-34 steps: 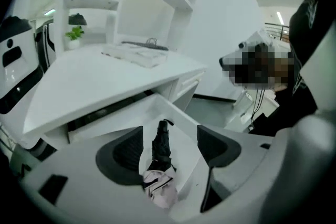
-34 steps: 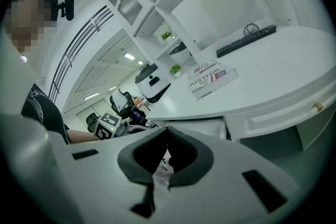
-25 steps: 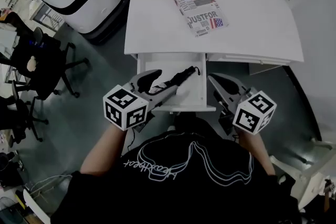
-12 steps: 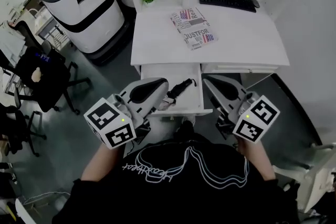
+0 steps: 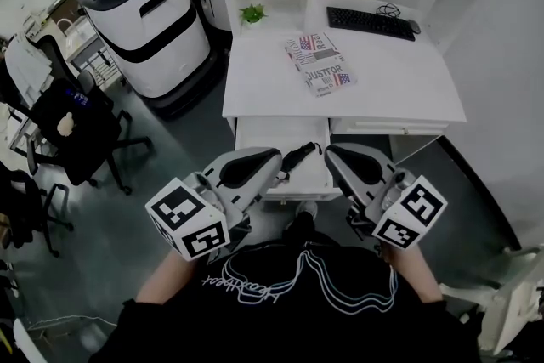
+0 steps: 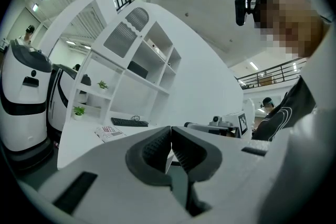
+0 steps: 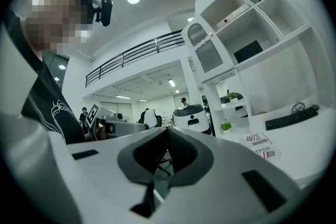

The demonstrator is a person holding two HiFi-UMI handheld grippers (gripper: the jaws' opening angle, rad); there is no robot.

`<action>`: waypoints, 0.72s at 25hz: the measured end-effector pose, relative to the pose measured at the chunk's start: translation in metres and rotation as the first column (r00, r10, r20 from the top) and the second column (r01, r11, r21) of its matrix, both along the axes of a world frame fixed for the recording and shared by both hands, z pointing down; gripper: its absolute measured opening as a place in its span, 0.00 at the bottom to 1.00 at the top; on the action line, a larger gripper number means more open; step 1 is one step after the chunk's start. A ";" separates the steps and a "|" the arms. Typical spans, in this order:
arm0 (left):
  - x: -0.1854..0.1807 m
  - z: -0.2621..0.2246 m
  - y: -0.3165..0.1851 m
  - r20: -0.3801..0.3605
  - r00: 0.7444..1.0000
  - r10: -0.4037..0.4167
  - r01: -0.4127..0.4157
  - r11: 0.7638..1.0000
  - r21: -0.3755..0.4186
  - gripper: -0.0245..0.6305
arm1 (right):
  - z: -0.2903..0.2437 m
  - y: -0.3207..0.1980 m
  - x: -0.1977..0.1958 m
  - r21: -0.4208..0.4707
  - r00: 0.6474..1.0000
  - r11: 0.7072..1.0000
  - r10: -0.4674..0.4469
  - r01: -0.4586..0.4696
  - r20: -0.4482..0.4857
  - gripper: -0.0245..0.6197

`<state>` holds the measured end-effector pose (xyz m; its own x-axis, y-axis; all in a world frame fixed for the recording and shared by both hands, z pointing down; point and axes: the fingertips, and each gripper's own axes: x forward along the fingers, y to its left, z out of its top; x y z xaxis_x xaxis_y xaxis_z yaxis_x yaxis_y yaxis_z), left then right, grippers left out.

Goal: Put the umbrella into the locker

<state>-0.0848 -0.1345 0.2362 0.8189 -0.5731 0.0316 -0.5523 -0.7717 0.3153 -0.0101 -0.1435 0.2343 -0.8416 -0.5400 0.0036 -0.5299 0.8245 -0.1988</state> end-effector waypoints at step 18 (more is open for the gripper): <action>-0.007 0.022 -0.005 -0.017 1.000 -0.020 0.019 0.995 -0.093 0.05 | 0.029 -0.004 -0.007 -0.087 1.000 0.996 0.001 -0.001 0.004 0.04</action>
